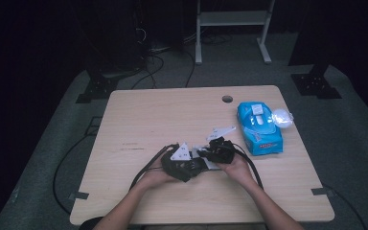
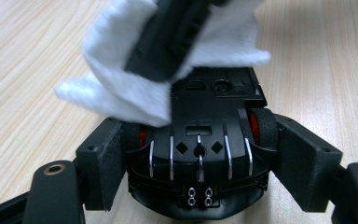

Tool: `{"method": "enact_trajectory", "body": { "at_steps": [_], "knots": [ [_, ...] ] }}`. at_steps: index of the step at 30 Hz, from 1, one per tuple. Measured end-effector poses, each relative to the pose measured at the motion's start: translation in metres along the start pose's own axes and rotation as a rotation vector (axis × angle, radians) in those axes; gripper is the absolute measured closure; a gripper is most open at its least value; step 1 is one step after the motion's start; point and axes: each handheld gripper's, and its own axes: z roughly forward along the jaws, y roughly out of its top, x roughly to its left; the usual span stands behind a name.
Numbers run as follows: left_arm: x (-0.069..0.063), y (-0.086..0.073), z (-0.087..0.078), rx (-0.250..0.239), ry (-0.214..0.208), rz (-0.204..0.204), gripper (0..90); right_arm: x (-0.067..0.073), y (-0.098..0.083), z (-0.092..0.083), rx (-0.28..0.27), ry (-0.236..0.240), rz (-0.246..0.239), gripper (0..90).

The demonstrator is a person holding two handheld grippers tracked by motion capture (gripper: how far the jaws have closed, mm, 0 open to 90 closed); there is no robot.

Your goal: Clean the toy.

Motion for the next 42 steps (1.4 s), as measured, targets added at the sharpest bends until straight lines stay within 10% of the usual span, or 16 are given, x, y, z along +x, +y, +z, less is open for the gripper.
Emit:
{"method": "enact_trajectory", "body": {
  "at_steps": [7,20,36,42],
  "knots": [
    [0.001,0.000,-0.001,-0.005,-0.005,-0.004,24.8,-0.026,-0.014,-0.012,0.011,-0.074,0.069,81.5],
    [0.000,-0.001,-0.001,0.002,0.001,-0.002,24.8,0.028,0.002,0.006,0.006,0.133,-0.037,81.5],
    [0.003,-0.002,-0.003,-0.007,0.010,-0.012,25.9,-0.005,-0.029,-0.027,0.049,0.009,-0.003,81.5],
    [0.005,-0.002,-0.004,-0.017,0.005,-0.015,25.9,-0.032,-0.049,-0.045,0.055,-0.048,0.081,81.5]
  ]
}}
